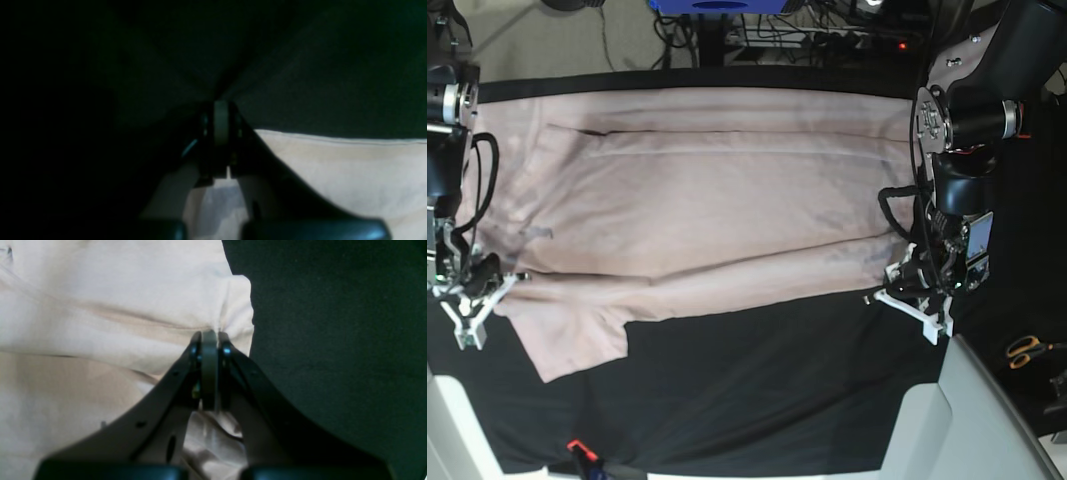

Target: Fold the T-shirt properly

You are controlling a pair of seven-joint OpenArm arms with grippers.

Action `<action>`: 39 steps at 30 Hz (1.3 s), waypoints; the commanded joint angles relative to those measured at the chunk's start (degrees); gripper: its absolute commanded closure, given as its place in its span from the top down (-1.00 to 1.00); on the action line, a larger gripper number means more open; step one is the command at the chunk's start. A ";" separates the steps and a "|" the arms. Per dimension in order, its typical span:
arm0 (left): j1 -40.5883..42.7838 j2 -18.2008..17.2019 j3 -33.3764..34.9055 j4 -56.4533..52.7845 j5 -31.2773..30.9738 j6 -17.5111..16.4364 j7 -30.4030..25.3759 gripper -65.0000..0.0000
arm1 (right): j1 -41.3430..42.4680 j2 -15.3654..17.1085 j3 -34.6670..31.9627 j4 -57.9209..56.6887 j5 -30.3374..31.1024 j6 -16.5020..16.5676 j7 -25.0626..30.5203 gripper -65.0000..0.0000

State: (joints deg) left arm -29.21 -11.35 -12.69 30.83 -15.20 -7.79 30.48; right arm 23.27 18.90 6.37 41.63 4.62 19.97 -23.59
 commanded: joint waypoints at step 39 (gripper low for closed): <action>13.87 -1.35 0.78 46.67 0.48 0.36 19.59 -1.00 | -9.16 -0.21 1.15 22.24 0.26 -0.67 -4.05 -1.00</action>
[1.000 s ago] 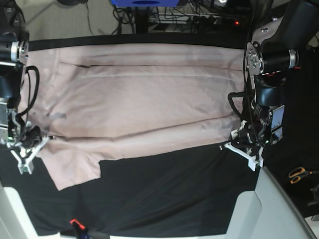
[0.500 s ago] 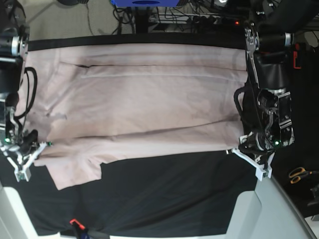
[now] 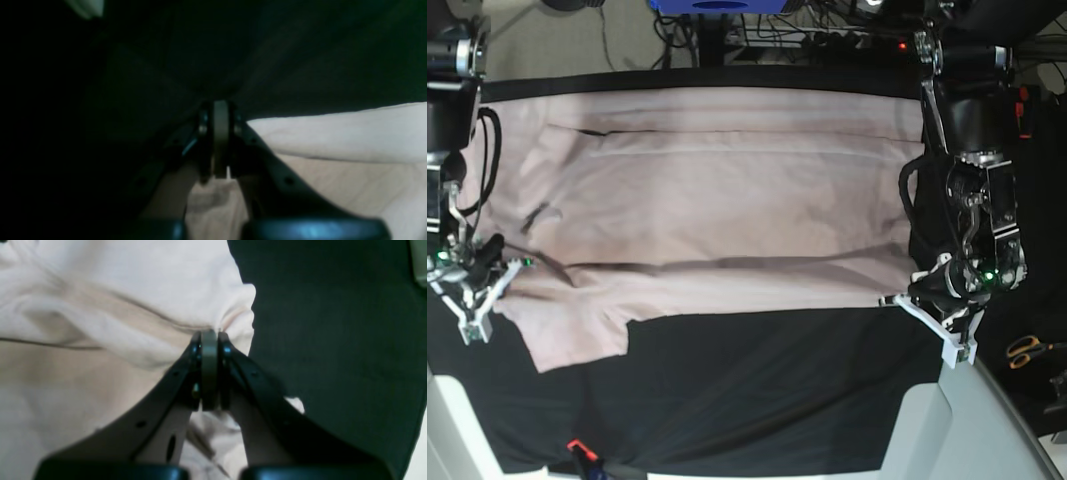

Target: Fold the T-shirt properly

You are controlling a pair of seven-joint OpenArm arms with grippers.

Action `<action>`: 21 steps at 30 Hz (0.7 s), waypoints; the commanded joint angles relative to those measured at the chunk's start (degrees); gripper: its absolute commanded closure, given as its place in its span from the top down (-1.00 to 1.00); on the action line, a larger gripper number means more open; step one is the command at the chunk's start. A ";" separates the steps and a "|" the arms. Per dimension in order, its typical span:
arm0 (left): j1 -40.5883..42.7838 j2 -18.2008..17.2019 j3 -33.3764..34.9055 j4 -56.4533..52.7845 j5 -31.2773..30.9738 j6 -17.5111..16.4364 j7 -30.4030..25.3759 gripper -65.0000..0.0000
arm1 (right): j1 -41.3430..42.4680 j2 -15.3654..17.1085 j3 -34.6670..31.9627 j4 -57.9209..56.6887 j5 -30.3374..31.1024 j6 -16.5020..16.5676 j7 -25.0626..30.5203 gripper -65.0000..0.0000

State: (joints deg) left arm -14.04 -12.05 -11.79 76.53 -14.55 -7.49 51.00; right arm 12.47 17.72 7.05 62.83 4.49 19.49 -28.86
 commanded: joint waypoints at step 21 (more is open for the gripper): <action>10.48 -1.18 -0.03 5.01 0.08 0.06 1.44 -1.00 | -4.16 -6.95 14.62 16.34 0.21 0.16 -15.67 0.10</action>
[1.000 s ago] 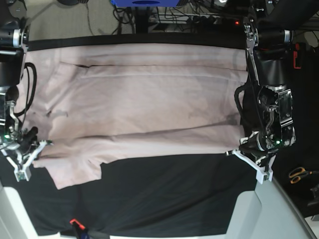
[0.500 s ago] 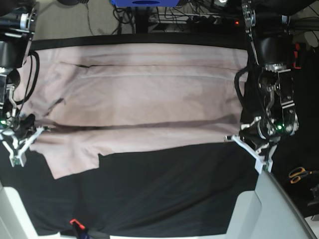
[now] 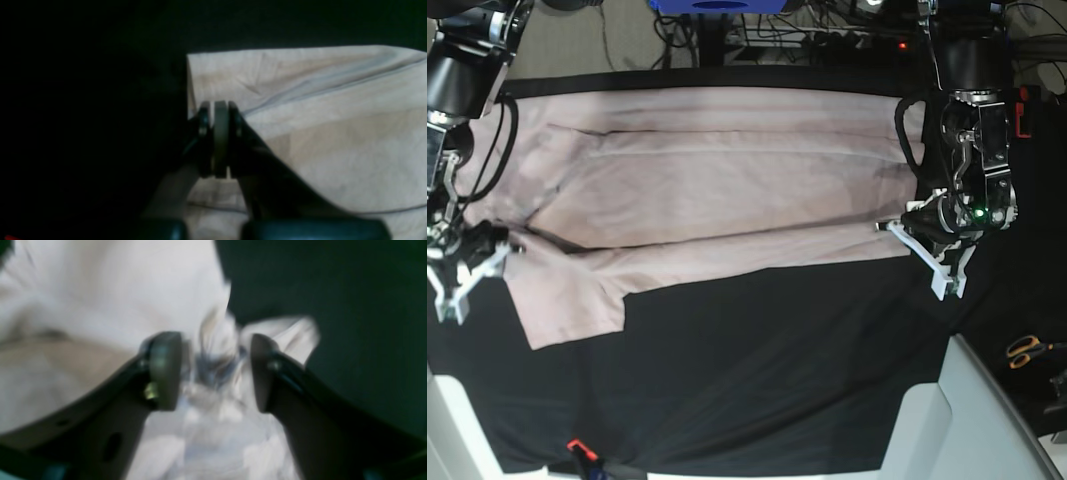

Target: Fold the T-shirt properly

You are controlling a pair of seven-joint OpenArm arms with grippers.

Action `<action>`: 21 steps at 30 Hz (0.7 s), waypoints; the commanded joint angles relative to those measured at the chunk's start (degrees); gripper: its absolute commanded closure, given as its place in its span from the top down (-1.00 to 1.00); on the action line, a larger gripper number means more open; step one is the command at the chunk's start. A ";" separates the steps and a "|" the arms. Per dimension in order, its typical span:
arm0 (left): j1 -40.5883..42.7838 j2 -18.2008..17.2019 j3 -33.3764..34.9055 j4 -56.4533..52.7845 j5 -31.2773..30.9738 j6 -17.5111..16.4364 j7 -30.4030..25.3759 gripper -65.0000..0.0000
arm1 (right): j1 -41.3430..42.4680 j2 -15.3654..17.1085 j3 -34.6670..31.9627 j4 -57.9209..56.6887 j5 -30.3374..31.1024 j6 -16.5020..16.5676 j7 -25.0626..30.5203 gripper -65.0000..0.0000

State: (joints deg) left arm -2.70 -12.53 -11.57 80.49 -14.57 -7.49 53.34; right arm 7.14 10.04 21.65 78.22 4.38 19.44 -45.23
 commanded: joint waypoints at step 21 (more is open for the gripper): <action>0.55 -0.70 -0.34 1.05 0.02 0.06 -0.99 -1.00 | 30.97 9.43 -8.77 -68.24 0.23 1.53 39.56 0.38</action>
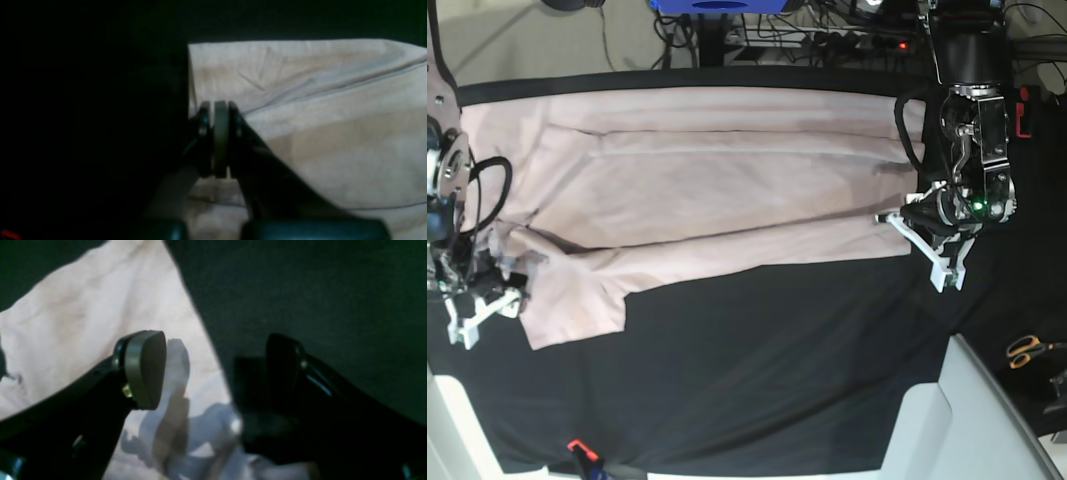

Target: Fold the T-shirt properly

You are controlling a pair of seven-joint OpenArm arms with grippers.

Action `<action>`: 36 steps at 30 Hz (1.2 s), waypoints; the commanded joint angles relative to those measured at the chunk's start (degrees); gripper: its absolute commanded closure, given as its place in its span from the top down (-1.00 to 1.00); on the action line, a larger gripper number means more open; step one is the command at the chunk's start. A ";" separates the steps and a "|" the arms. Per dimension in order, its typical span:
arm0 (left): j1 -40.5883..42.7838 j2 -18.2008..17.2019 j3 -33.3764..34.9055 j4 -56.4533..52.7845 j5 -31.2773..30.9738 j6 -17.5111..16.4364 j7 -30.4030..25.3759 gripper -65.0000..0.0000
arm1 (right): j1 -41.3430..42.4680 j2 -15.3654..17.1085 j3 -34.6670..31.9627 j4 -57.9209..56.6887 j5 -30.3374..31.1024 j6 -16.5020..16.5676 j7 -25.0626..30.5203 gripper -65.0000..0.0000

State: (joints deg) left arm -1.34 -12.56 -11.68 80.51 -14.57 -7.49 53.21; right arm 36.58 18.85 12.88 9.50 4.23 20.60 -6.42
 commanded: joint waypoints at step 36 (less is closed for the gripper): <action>-2.22 -0.76 -0.32 1.03 0.28 0.06 -0.86 -1.00 | -1.28 -0.43 -7.13 19.91 0.30 0.89 -9.01 -0.97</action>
State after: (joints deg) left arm -2.26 -12.58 -11.75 80.47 -14.52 -7.49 53.34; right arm 33.56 17.43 5.72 28.73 4.08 21.45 -16.88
